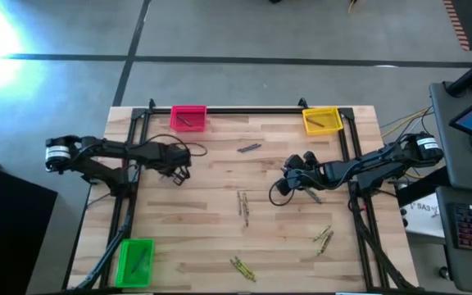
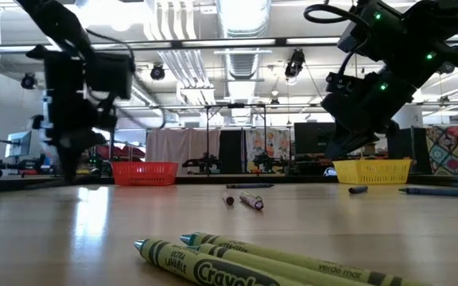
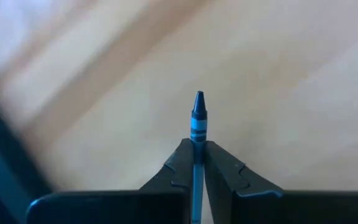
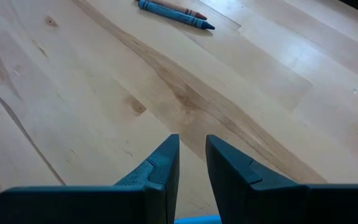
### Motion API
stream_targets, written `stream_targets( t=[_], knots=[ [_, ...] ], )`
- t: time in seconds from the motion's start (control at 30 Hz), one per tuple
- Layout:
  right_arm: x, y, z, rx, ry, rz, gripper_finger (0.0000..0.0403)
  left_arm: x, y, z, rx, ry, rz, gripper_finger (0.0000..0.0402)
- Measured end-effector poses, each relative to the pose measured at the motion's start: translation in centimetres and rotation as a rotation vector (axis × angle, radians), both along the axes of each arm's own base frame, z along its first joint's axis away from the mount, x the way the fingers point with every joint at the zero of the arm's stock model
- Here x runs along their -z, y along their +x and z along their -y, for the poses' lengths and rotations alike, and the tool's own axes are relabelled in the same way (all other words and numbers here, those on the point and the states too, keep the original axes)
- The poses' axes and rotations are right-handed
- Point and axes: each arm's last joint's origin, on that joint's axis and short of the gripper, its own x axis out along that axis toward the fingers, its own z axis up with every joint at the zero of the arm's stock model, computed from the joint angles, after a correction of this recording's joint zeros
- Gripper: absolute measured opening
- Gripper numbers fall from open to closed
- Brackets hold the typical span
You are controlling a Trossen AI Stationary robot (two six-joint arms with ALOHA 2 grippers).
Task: Sort crayons
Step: Put the blue crayon into the red bin
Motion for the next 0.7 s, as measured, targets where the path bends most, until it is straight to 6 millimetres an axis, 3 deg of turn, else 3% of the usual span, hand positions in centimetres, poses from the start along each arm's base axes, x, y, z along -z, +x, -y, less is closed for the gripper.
stream_targets(
  t=[0.33, 0.7],
  knots=[
    [0.0, 0.0, 0.0, 0.0, 0.0, 0.0, 0.0073, -1.9, 4.0, -3.3, 0.184, 0.219, 0.394, 0.0002],
    [0.0, 0.0, 0.0, 0.002, 0.001, 0.001, 0.0073, -5.1, 3.9, -10.5, 0.22, 0.62, 0.66, 0.0001]
  ],
)
